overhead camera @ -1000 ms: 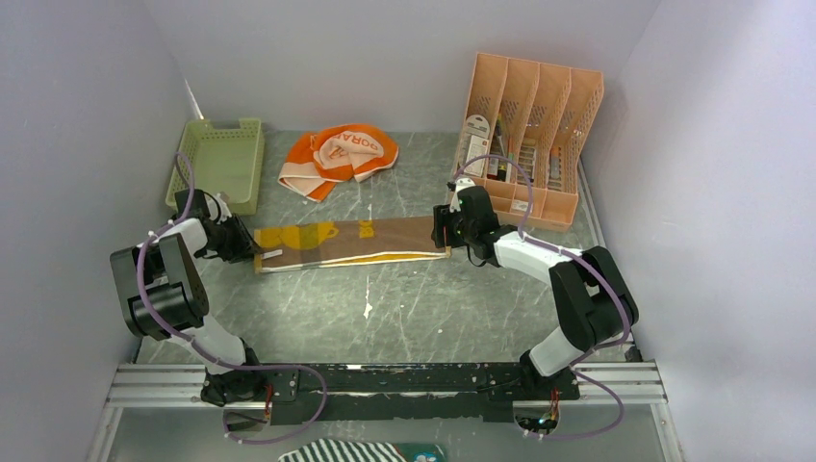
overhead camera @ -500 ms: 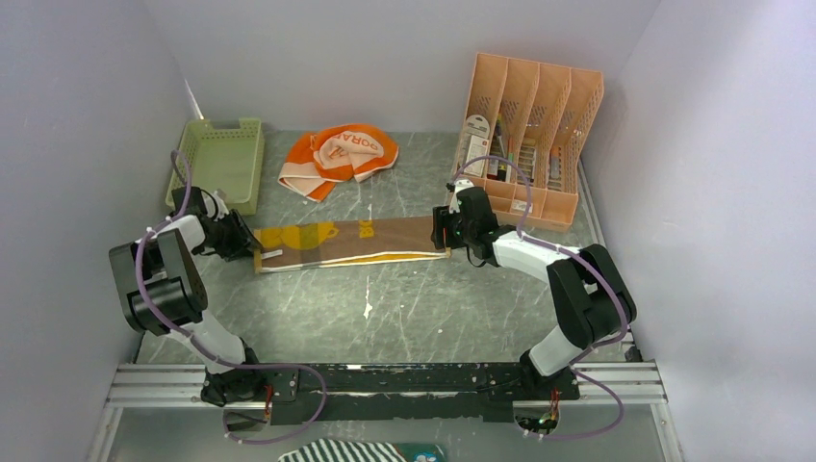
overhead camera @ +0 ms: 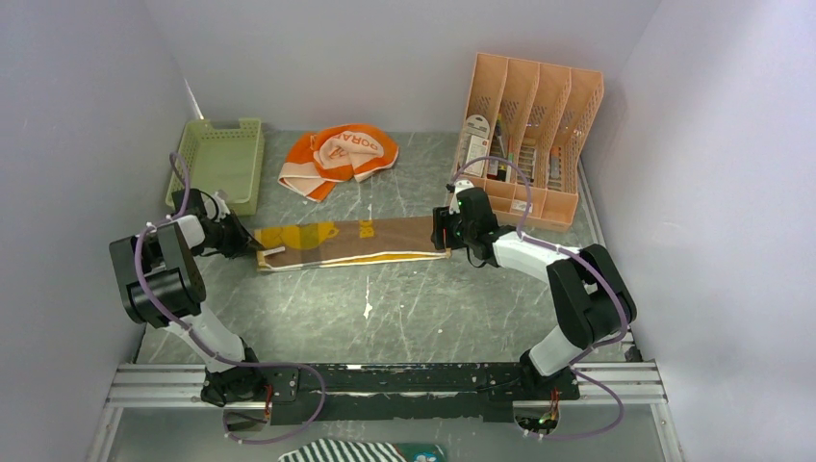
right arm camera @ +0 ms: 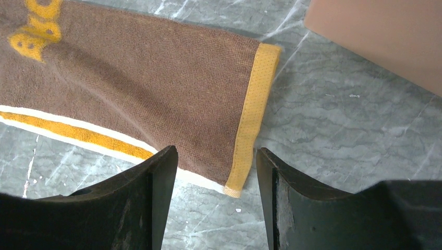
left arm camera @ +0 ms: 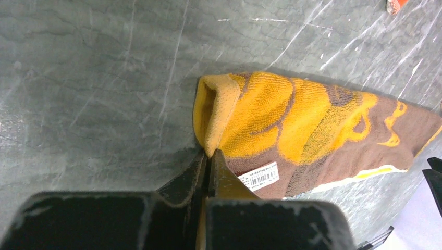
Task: Roll the towels
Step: Fold the towel at the center of the board.
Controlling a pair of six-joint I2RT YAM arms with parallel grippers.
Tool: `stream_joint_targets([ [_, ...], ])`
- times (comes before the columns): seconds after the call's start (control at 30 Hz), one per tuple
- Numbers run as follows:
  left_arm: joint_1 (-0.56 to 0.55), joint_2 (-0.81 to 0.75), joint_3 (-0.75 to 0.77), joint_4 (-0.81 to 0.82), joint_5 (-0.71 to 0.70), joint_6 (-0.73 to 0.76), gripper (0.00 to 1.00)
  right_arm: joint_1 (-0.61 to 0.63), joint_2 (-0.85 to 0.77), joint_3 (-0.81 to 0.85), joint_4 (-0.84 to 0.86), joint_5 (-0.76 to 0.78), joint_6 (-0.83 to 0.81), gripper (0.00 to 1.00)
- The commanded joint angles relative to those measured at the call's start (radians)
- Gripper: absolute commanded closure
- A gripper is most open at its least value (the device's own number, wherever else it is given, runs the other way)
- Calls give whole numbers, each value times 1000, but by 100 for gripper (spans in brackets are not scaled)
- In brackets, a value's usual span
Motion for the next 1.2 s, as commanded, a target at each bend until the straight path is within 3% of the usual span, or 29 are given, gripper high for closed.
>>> stream_joint_targets([
  [0.0,-12,-7,-51,-63,-73,9,93,2,-24,-17,20,2,-16,42],
  [0.33,-12,-271,4,-168,-382,-32,93,9,-26,-16,26,3,-15,42],
  [0.6,-56,-319,20,-235,-412,-42,93,21,-31,-15,18,13,-12,42],
  [0.83,-283,-269,111,-303,-395,-162,93,23,-46,-25,16,17,-6,42],
  [1.17,-621,13,465,-353,-385,-271,93,23,-98,-42,5,29,-1,42],
])
